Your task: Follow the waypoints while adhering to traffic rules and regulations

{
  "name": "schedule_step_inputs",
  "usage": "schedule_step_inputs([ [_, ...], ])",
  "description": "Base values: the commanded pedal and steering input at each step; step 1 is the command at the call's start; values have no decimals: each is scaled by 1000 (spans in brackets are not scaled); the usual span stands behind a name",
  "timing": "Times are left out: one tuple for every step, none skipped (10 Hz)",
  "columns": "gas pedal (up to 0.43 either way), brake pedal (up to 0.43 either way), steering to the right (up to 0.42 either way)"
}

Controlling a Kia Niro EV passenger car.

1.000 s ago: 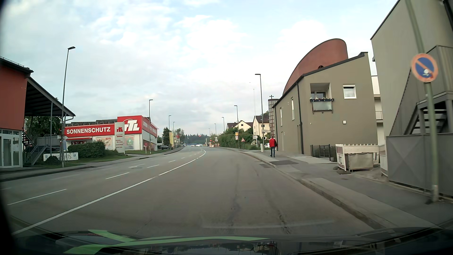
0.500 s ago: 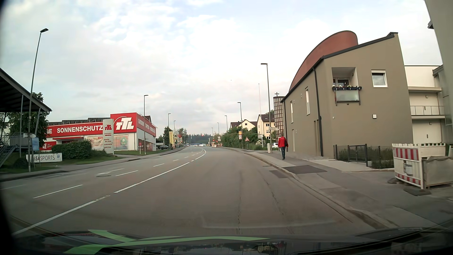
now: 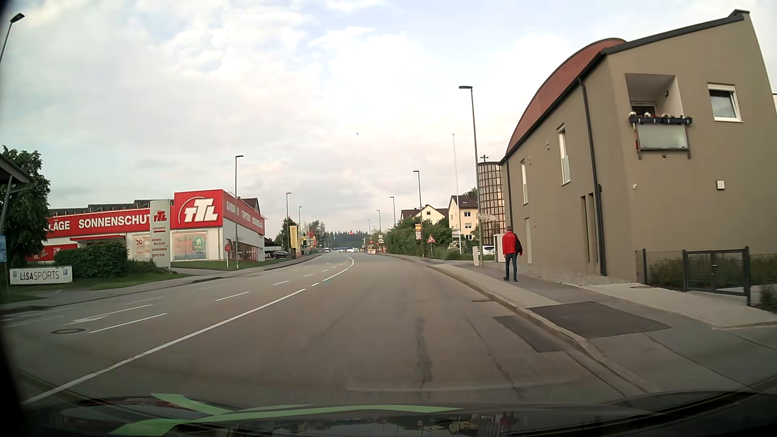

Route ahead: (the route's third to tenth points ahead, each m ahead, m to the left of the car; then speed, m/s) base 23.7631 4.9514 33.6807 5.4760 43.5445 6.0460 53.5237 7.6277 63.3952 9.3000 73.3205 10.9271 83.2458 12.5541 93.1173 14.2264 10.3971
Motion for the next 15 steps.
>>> schedule_step_inputs([
  [110, 0, -16],
  [110, 0, -16],
  [110, 0, -16],
  [110, 0, -16],
  [110, 0, -15],
  [110, 0, -13],
  [110, 0, -11],
  [110, 0, -10],
  [110, 0, -10],
  [110, 0, -10],
  [110, 0, -10],
  [110, 0, -10],
  [110, 0, -11],
  [110, 0, -15],
  [110, 0, -17],
])
